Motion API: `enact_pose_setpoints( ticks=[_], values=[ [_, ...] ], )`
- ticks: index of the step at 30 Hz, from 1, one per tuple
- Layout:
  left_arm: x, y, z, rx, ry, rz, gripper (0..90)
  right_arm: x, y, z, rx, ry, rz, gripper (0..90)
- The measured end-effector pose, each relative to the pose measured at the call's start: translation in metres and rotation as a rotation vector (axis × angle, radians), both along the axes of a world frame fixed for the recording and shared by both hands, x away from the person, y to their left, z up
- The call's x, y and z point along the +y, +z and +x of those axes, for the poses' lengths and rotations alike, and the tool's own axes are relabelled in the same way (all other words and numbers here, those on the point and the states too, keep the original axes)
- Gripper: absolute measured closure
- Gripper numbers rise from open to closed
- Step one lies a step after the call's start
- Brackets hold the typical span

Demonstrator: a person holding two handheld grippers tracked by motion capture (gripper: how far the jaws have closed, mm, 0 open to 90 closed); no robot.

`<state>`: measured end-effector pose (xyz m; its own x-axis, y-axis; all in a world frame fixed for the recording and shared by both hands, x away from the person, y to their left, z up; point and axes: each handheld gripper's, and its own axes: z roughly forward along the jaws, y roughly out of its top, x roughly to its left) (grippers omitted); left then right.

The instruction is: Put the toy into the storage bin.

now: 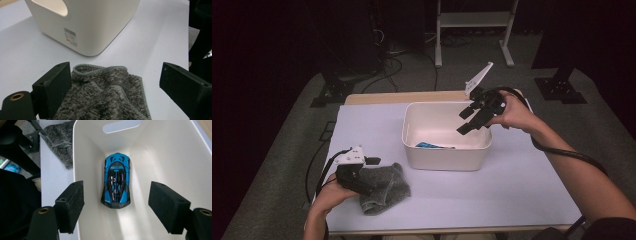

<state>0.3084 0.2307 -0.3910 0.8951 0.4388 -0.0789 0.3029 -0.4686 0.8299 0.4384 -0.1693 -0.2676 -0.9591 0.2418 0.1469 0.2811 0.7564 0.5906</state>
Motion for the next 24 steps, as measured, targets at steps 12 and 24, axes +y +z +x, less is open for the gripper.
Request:
enact_pose_setpoints(
  ticks=[12, 24],
  values=[
    [-0.002, -0.001, 0.000, 0.005, -0.010, 0.002, 9.6, -0.040, 0.007, -0.016, -0.011, -0.072, 0.049, 27.8],
    [-0.003, -0.003, 0.000, 0.009, -0.008, -0.004, 9.6, -0.076, 0.005, -0.033, -0.013, -0.145, 0.081, 27.9]
  ],
)
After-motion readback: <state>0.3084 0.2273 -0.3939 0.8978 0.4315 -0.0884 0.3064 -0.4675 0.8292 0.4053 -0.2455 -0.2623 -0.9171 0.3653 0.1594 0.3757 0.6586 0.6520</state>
